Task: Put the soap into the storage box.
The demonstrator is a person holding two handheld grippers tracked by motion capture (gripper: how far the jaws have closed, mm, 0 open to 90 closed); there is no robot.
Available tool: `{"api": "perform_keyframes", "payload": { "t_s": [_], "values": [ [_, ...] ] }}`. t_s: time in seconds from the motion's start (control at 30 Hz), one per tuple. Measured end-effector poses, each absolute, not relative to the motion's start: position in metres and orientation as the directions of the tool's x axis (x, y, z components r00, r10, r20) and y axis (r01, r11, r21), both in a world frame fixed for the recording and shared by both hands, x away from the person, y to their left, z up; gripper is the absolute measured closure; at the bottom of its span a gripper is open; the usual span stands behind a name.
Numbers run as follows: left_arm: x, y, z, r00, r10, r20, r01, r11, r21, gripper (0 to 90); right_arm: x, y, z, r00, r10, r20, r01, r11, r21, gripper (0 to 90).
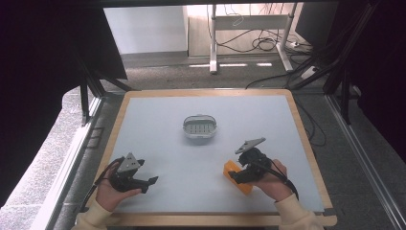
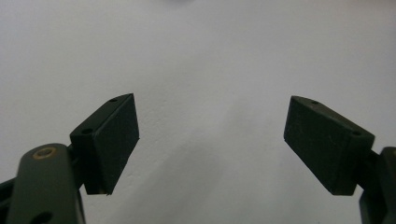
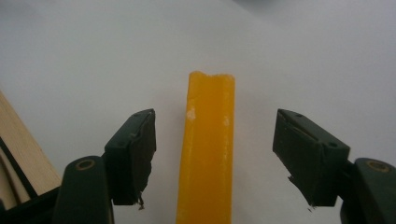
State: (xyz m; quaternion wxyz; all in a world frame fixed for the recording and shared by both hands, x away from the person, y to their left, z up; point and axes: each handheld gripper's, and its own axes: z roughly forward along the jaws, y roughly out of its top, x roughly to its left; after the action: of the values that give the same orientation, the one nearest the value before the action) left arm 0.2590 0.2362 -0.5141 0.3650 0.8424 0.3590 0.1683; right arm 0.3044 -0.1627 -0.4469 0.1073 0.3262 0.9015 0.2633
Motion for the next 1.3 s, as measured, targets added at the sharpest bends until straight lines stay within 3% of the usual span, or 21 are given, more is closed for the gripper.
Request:
{"api": "perform_keyframes", "payload": {
  "t_s": [0.67, 0.87, 1.3],
  "values": [
    [0.258, 0.236, -0.514, 0.69, 0.724, 0.022, 0.476, -0.476, 0.739, 18.1, 0.312, -0.154, -0.473, -0.757, 0.653, -0.025, 0.588, 0.697, 0.41, 49.3],
    [0.259, 0.236, -0.514, 0.692, 0.721, 0.024, 0.476, -0.481, 0.736, 18.1, 0.313, -0.15, -0.481, -0.77, 0.638, -0.021, 0.59, 0.724, 0.358, 59.2],
    [0.258, 0.235, -0.514, 0.691, 0.722, 0.02, 0.474, -0.475, 0.742, 18.1, 0.31, -0.147, -0.48, -0.771, 0.636, -0.042, 0.585, 0.732, 0.349, 61.6]
  ]
}}
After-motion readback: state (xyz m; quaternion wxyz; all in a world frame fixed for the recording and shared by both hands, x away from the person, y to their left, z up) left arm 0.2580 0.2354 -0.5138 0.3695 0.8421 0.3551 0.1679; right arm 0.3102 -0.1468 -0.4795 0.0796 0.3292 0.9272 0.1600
